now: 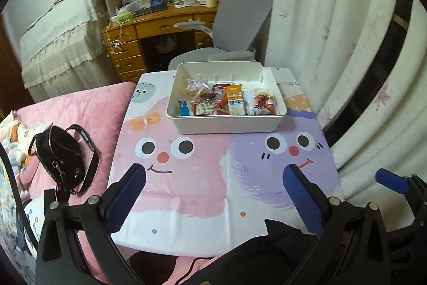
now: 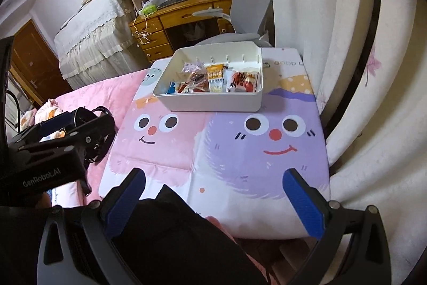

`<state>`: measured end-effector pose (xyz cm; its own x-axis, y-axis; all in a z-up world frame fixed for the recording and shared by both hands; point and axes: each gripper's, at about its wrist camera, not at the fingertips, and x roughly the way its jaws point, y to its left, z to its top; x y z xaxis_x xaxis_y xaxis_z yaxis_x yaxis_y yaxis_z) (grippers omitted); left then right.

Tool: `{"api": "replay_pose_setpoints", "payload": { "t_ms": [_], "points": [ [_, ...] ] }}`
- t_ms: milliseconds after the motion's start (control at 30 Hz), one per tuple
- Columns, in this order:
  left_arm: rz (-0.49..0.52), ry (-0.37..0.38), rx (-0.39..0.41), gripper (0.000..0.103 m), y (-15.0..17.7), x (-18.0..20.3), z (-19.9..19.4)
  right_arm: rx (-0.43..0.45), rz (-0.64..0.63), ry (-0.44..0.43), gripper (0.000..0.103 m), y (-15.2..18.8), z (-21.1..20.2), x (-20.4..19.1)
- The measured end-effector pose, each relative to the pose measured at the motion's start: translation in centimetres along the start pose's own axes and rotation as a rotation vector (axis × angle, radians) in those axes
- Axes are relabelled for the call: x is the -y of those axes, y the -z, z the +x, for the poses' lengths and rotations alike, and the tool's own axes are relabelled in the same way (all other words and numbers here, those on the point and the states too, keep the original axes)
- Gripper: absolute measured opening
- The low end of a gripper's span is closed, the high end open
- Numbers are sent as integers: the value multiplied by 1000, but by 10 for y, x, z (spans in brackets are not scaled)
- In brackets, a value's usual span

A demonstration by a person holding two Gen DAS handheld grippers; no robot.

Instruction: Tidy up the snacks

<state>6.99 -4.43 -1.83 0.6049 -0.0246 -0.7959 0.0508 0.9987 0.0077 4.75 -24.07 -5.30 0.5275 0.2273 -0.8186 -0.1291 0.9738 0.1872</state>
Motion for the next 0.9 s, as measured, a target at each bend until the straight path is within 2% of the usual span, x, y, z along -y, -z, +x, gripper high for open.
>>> {"api": "replay_pose_setpoints", "payload": {
  "t_ms": [133,467,900],
  "points": [
    [-50,-37,-20,102,4,-6,5,64,-19,41,103,-1,-7,-3],
    [-25,-31,-22,102,9,6,6,42,-33,12,103,0,-2,-1],
    [-6,-31,-18,102,10,12,4,35,-20,17,103,5,-4,3]
  ]
}}
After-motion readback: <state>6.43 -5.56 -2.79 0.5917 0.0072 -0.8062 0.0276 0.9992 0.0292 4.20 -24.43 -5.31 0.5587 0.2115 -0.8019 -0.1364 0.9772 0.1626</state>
